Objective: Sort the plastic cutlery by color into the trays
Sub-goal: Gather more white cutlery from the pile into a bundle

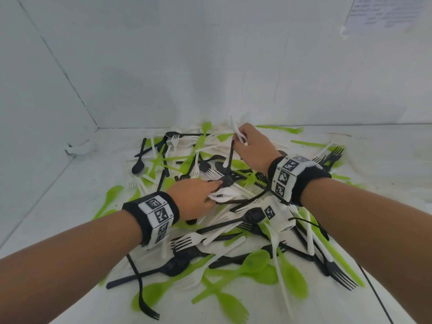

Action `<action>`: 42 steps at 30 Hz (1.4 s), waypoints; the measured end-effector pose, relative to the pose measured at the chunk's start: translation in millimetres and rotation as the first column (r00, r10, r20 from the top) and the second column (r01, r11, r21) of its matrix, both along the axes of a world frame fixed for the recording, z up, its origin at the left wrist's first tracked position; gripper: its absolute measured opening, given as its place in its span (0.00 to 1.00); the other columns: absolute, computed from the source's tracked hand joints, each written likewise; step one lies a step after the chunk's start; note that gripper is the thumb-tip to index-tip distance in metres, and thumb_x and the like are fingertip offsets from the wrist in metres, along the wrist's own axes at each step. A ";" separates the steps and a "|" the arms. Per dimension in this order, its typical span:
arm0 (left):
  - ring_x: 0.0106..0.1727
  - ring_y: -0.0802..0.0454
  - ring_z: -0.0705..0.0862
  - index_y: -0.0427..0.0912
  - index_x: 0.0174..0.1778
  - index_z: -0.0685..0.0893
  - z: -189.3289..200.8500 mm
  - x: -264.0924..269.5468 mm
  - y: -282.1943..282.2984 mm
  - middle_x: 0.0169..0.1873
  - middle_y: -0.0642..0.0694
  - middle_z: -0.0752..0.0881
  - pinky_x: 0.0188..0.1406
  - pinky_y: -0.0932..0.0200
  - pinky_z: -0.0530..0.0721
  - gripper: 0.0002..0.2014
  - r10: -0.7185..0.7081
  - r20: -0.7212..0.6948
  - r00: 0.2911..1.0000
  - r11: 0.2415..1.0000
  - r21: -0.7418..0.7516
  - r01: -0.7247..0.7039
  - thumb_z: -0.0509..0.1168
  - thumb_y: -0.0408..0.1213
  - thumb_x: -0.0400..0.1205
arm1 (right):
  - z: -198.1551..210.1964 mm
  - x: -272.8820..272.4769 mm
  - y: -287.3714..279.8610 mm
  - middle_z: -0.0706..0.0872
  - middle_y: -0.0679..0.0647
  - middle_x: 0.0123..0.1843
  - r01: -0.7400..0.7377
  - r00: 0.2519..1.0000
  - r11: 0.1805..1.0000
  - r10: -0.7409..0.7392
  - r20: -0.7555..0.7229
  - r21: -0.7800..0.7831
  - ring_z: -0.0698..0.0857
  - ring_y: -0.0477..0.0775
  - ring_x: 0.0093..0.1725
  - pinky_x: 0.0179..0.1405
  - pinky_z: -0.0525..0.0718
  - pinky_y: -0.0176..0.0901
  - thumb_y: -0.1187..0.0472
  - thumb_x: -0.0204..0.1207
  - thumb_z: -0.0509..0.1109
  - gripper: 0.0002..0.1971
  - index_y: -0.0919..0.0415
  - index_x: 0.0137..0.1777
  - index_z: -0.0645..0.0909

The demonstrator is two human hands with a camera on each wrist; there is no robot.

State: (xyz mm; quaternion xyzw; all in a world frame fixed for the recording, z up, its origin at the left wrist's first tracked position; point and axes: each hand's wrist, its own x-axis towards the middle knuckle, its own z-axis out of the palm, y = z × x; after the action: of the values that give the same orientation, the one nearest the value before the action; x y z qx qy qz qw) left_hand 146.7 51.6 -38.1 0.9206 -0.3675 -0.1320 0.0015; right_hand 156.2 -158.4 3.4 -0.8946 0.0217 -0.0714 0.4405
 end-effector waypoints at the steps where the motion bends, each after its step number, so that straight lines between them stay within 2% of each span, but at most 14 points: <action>1: 0.51 0.44 0.86 0.53 0.64 0.81 -0.5 -3.2 0.9 0.49 0.51 0.86 0.41 0.52 0.80 0.13 -0.038 0.016 0.999 0.999 -0.015 0.038 0.58 0.47 0.86 | 0.3 1.1 0.4 0.83 0.53 0.43 0.004 1.000 1.000 -0.004 -0.009 0.007 0.82 0.58 0.38 0.35 0.82 0.48 0.59 0.85 0.63 0.06 0.57 0.58 0.73; 3: 0.42 0.47 0.83 0.51 0.48 0.79 -0.7 -10.0 4.8 0.40 0.52 0.84 0.37 0.50 0.80 0.07 -0.111 0.045 0.993 0.993 -0.032 0.112 0.58 0.48 0.85 | -0.8 3.3 -1.1 0.85 0.60 0.46 0.032 1.000 0.999 -0.032 -0.001 0.010 0.84 0.63 0.39 0.36 0.83 0.52 0.61 0.84 0.63 0.09 0.57 0.61 0.69; 6: 0.37 0.51 0.79 0.50 0.49 0.79 2.9 -13.2 12.0 0.38 0.52 0.83 0.38 0.48 0.81 0.06 -0.155 0.035 0.987 0.986 -0.058 0.157 0.60 0.47 0.85 | -1.0 8.3 -6.1 0.81 0.57 0.44 0.100 0.993 0.995 -0.101 0.058 0.027 0.83 0.61 0.37 0.39 0.82 0.57 0.62 0.85 0.60 0.12 0.56 0.65 0.65; 10: 0.46 0.53 0.79 0.53 0.65 0.78 9.0 -1.6 17.2 0.52 0.55 0.85 0.43 0.54 0.76 0.13 -0.071 0.002 0.997 0.991 -0.114 0.071 0.63 0.49 0.86 | 0.3 17.0 -11.1 0.77 0.53 0.39 0.129 0.989 0.986 -0.135 0.056 0.105 0.77 0.53 0.29 0.30 0.76 0.45 0.64 0.84 0.60 0.15 0.59 0.68 0.63; 14: 0.61 0.49 0.84 0.51 0.77 0.76 10.7 17.4 5.0 0.71 0.53 0.78 0.52 0.51 0.83 0.21 0.006 0.128 0.992 0.999 -0.035 -0.002 0.59 0.48 0.87 | -7.4 23.3 0.1 0.74 0.51 0.34 0.076 0.997 0.991 -0.078 0.013 0.112 0.76 0.55 0.31 0.38 0.79 0.56 0.63 0.82 0.63 0.18 0.59 0.67 0.62; 17: 0.73 0.48 0.81 0.55 0.84 0.70 8.7 25.4 -8.9 0.86 0.56 0.66 0.59 0.52 0.83 0.25 -0.059 0.101 0.993 0.997 0.062 0.053 0.57 0.44 0.88 | -14.6 27.3 7.8 0.74 0.53 0.35 0.038 0.999 0.990 -0.035 -0.027 0.133 0.76 0.54 0.31 0.36 0.76 0.52 0.63 0.81 0.63 0.19 0.57 0.67 0.60; 19: 0.71 0.46 0.83 0.55 0.81 0.73 8.7 27.1 -11.0 0.82 0.54 0.73 0.54 0.53 0.84 0.23 -0.102 0.092 0.990 0.989 0.114 0.092 0.56 0.45 0.88 | -16.7 29.5 10.2 0.75 0.56 0.36 0.008 0.999 0.987 0.000 -0.049 0.159 0.76 0.54 0.31 0.35 0.76 0.51 0.65 0.81 0.63 0.19 0.56 0.68 0.59; 21: 0.58 0.45 0.88 0.51 0.67 0.82 13.0 27.5 -4.7 0.61 0.50 0.87 0.41 0.55 0.80 0.16 -0.126 0.134 0.983 0.983 0.148 0.105 0.56 0.48 0.88 | -16.6 31.8 12.4 0.82 0.63 0.39 0.005 0.999 0.985 0.004 -0.054 0.175 0.78 0.54 0.32 0.36 0.78 0.52 0.65 0.82 0.62 0.19 0.55 0.68 0.58; 23: 0.46 0.48 0.86 0.49 0.57 0.84 15.1 28.0 7.7 0.46 0.50 0.86 0.36 0.56 0.77 0.14 -0.137 0.133 0.982 0.982 0.146 0.117 0.57 0.50 0.88 | -13.6 33.2 13.5 0.88 0.70 0.49 0.034 0.999 0.978 -0.027 -0.037 0.204 0.79 0.53 0.33 0.36 0.78 0.50 0.65 0.83 0.61 0.19 0.56 0.68 0.58; 30: 0.43 0.50 0.78 0.46 0.53 0.80 31.4 24.1 50.0 0.44 0.51 0.78 0.45 0.50 0.81 0.04 0.111 0.070 0.991 0.961 -0.262 -0.089 0.64 0.42 0.85 | 1.2 43.7 32.5 0.81 0.57 0.40 0.029 0.999 0.985 -0.032 0.016 0.168 0.81 0.59 0.35 0.39 0.84 0.62 0.62 0.84 0.56 0.18 0.55 0.73 0.64; 33: 0.36 0.49 0.76 0.39 0.51 0.78 41.4 18.5 59.2 0.41 0.42 0.80 0.37 0.54 0.75 0.07 0.360 -0.117 0.925 0.766 -0.528 -0.366 0.59 0.39 0.89 | 1.4 44.2 49.2 0.78 0.56 0.39 -0.063 0.997 0.990 0.067 -0.024 0.123 0.78 0.59 0.36 0.35 0.76 0.52 0.61 0.87 0.54 0.11 0.60 0.67 0.66; 36: 0.38 0.50 0.77 0.40 0.57 0.80 42.6 22.7 73.1 0.44 0.45 0.82 0.37 0.56 0.74 0.10 0.509 -0.319 0.800 0.575 -0.566 -0.591 0.54 0.37 0.91 | -4.8 41.1 63.6 0.75 0.51 0.36 -0.168 0.979 0.977 0.180 -0.092 0.128 0.76 0.49 0.29 0.27 0.72 0.39 0.55 0.91 0.57 0.09 0.59 0.63 0.66; 39: 0.43 0.41 0.82 0.39 0.52 0.79 34.8 28.6 87.1 0.45 0.41 0.85 0.41 0.49 0.77 0.08 0.503 -0.270 0.821 0.668 -0.480 -0.568 0.57 0.38 0.90 | -15.3 38.2 73.4 0.77 0.53 0.34 -0.177 0.971 0.970 0.200 -0.135 0.166 0.74 0.43 0.18 0.16 0.72 0.32 0.55 0.89 0.63 0.16 0.59 0.69 0.61; 42: 0.37 0.48 0.79 0.45 0.42 0.77 27.4 21.1 85.4 0.37 0.46 0.83 0.35 0.53 0.73 0.10 0.383 -0.221 0.897 0.857 -0.277 -0.434 0.61 0.41 0.89 | -27.7 39.6 79.4 0.83 0.57 0.37 -0.138 0.976 0.983 0.155 -0.154 0.117 0.82 0.53 0.31 0.31 0.82 0.44 0.58 0.89 0.62 0.21 0.60 0.75 0.57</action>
State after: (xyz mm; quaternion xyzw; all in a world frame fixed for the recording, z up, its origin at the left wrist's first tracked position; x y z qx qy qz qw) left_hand 167.7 137.0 -10.7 0.9516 -0.1784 -0.1397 0.2075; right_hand 195.8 -79.1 -24.3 -0.8721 -0.0051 0.0356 0.4880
